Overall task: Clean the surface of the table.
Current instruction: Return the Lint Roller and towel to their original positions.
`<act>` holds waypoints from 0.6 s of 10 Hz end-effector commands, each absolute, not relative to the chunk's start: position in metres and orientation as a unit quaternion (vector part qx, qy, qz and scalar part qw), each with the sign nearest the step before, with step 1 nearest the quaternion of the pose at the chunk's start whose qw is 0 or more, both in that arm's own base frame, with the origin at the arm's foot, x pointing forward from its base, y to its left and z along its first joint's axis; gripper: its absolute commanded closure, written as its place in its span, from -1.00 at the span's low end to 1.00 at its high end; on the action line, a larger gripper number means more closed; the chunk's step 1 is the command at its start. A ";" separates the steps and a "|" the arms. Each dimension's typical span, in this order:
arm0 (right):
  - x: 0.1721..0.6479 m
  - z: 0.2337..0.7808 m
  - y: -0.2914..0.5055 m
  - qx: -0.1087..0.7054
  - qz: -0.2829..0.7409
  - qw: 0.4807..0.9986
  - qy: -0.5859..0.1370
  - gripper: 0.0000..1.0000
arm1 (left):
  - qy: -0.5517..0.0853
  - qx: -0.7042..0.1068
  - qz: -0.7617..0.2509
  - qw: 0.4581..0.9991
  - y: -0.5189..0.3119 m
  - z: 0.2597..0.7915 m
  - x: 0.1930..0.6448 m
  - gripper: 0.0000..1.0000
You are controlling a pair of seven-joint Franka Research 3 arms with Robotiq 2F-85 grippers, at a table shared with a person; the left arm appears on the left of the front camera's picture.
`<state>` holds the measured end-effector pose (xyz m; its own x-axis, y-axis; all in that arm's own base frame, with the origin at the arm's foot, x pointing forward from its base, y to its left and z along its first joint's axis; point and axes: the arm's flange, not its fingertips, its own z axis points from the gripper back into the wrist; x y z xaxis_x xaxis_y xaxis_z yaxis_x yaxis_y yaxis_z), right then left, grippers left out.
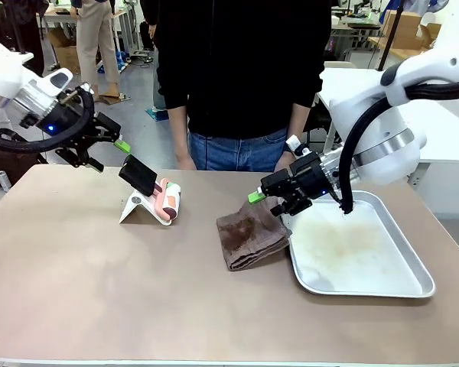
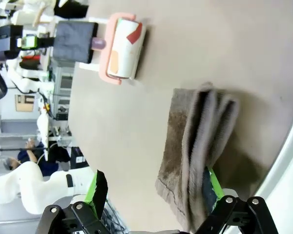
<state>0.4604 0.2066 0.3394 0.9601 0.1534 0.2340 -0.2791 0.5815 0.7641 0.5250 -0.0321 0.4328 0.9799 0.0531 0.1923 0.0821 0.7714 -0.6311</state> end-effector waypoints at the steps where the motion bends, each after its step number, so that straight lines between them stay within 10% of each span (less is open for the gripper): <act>1: 0.448 0.351 0.192 0.445 0.110 0.882 -0.108 -1.00 | -0.124 -0.363 -0.015 0.923 -0.020 0.438 0.505 -1.00; 6: 0.407 0.385 0.130 0.537 0.113 0.830 -0.098 -1.00 | -0.115 -0.421 -0.050 0.898 0.016 0.460 0.466 -1.00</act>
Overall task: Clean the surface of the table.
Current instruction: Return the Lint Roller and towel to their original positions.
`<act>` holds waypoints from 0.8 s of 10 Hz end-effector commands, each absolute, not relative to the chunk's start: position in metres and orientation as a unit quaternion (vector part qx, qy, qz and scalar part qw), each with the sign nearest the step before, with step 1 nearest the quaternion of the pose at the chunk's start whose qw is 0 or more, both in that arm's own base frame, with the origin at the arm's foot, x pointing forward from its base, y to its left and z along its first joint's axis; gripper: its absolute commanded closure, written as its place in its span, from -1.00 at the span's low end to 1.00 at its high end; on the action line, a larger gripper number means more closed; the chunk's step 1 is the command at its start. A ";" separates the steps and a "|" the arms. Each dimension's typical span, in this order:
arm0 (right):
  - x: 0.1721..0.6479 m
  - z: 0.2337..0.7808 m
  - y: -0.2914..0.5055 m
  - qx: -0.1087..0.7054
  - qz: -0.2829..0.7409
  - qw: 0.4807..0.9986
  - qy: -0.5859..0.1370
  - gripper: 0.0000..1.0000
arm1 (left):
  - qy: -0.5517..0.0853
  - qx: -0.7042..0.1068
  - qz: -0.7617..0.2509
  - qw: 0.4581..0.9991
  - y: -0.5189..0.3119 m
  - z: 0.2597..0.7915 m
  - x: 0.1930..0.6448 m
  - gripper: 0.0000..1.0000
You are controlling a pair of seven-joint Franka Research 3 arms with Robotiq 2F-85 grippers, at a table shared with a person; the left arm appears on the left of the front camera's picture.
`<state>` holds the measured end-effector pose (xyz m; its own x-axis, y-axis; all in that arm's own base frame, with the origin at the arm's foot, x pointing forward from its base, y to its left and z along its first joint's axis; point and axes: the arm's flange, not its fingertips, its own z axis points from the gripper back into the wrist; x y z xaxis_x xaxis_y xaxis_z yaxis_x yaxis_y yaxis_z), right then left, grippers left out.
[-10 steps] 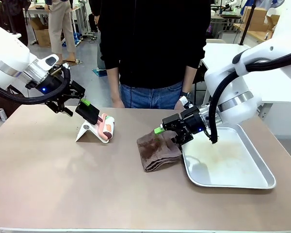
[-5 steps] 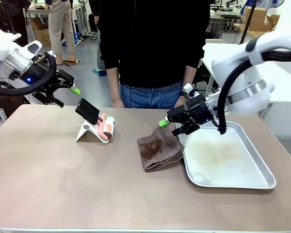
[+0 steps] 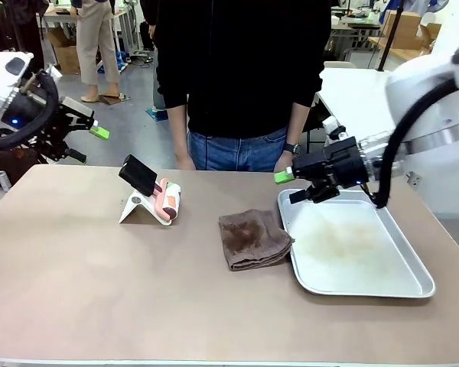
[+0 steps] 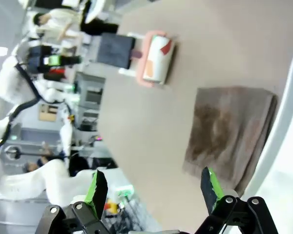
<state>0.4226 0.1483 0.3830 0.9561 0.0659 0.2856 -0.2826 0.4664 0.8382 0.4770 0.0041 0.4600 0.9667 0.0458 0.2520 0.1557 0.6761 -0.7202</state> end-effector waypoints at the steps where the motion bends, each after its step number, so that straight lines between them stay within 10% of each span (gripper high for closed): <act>1: 0.392 0.392 0.108 0.565 0.111 0.814 -0.083 -1.00 | -0.098 -0.432 -0.059 0.895 0.030 0.461 0.458 -1.00; 8: 0.323 0.417 -0.020 0.668 0.072 0.738 -0.067 -1.00 | -0.116 -0.608 -0.040 0.785 0.135 0.411 0.380 -1.00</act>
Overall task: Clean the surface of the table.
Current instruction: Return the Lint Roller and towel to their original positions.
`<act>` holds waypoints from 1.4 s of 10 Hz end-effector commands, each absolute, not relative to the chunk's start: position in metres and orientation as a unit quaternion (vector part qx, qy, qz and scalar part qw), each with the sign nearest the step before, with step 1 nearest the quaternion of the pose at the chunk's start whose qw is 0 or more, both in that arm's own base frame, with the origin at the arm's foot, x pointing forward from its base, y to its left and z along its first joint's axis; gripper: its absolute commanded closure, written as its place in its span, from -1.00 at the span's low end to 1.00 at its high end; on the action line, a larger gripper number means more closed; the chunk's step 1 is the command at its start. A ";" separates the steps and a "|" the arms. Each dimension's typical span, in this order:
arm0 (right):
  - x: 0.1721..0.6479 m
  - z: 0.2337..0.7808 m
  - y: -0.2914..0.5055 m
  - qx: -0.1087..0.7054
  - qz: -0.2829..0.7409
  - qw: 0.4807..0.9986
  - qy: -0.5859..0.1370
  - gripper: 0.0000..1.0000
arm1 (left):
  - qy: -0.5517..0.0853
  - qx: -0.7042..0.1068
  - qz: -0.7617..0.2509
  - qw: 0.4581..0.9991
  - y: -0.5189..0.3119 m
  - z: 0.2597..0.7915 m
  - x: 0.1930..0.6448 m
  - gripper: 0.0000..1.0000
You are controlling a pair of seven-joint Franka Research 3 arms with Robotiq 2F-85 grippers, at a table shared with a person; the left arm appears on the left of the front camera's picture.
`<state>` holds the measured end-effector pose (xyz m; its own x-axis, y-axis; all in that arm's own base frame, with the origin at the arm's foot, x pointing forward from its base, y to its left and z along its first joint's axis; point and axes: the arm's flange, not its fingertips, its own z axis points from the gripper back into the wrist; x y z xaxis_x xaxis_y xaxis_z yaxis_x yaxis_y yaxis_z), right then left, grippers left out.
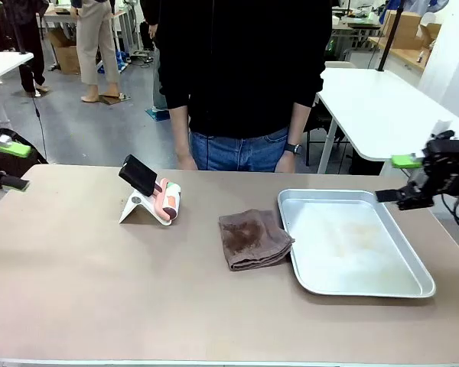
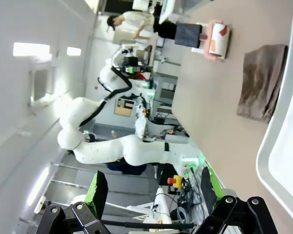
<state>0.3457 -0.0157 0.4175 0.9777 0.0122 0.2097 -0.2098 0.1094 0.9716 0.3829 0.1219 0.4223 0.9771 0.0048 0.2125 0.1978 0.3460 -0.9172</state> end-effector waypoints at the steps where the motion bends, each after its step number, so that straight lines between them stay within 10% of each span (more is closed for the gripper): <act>1: 0.321 0.416 -0.031 0.667 0.059 0.739 -0.070 -1.00 | -0.138 -0.647 -0.021 0.749 0.154 0.403 0.371 -1.00; 4: 0.338 0.417 -0.039 0.669 0.061 0.736 -0.080 -1.00 | -0.068 -0.630 -0.059 0.771 0.175 0.373 0.372 -1.00; 14: 0.338 0.417 -0.039 0.669 0.061 0.736 -0.080 -1.00 | -0.137 -0.666 0.002 0.733 0.175 0.395 0.355 -1.00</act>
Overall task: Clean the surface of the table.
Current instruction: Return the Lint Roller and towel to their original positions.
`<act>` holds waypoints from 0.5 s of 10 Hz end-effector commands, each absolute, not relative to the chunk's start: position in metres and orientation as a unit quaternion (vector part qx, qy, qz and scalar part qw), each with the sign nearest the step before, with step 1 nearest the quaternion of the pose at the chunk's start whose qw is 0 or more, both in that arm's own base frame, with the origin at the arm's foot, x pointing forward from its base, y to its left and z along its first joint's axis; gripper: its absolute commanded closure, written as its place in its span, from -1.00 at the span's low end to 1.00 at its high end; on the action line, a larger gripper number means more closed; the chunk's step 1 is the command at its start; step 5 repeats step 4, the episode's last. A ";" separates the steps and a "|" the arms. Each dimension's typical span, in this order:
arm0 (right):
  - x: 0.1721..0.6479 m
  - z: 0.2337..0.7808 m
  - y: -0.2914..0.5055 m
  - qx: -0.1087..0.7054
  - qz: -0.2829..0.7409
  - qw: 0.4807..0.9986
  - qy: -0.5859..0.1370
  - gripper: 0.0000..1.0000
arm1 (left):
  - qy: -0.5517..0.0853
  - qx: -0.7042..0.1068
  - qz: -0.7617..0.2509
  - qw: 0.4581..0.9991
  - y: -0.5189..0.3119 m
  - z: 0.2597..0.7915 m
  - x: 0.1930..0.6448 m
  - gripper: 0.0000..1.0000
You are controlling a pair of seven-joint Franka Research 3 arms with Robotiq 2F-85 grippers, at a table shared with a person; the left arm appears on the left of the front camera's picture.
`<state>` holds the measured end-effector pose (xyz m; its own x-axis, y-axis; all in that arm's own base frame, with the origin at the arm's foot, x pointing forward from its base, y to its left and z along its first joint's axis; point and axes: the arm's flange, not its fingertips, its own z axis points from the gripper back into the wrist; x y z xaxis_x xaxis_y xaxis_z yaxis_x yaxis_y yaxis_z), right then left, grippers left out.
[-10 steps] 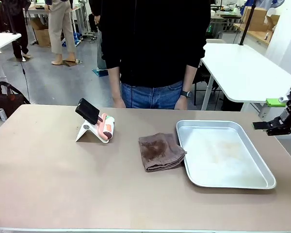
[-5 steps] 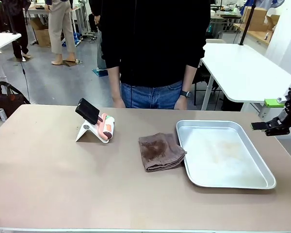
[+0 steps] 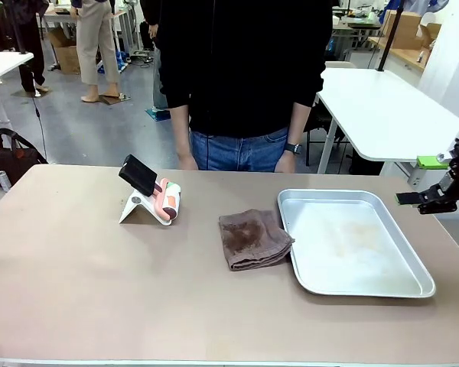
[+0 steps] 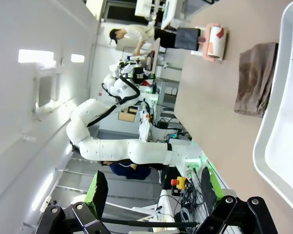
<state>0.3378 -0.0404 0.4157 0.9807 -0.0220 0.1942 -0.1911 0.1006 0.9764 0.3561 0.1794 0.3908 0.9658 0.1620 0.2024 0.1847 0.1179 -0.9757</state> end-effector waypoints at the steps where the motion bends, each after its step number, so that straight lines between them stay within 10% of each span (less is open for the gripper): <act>1: 0.338 0.417 -0.039 0.669 0.061 0.736 -0.080 -1.00 | -0.137 -0.666 0.002 0.733 0.175 0.395 0.355 -1.00; 5: 0.338 0.417 -0.039 0.669 0.061 0.736 -0.080 -1.00 | -0.137 -0.666 0.002 0.733 0.175 0.395 0.355 -1.00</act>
